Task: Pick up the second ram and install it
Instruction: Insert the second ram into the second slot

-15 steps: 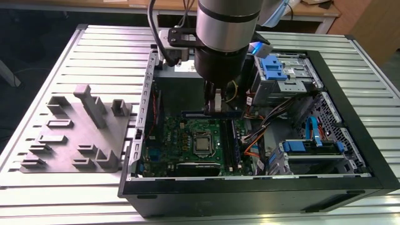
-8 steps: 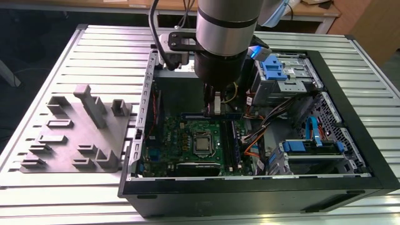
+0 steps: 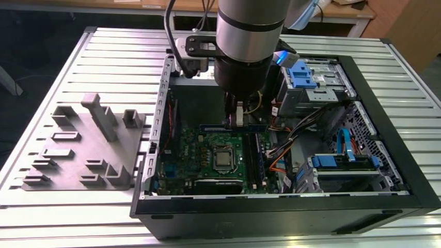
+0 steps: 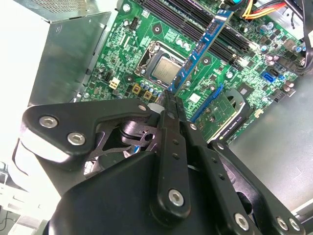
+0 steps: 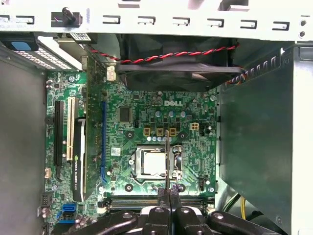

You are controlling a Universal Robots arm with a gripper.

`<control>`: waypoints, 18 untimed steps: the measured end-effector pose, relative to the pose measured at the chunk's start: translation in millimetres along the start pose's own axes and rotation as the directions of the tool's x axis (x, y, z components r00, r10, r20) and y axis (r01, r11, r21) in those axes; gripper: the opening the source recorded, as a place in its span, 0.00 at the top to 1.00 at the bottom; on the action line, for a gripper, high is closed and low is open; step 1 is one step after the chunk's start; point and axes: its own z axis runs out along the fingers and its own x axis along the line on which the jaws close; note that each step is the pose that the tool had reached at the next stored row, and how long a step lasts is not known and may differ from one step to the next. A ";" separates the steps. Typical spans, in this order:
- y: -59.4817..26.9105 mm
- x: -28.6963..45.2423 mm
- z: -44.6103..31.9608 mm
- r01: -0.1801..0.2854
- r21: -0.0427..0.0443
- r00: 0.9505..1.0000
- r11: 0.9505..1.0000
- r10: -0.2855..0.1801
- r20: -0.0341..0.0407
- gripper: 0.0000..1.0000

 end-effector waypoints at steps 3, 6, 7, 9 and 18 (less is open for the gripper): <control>0.0 0.0 0.0 0.000 0.000 1.000 1.000 0.000 0.000 0.92; 0.0 0.0 0.0 0.000 0.000 1.000 1.000 0.000 0.000 0.92; 0.0 0.0 0.1 -0.004 0.000 1.000 1.000 0.004 0.000 0.92; -0.1 0.0 0.2 -0.029 0.001 1.000 1.000 0.029 0.001 0.92; 0.0 0.0 0.6 -0.174 0.006 0.985 0.985 0.174 0.004 0.92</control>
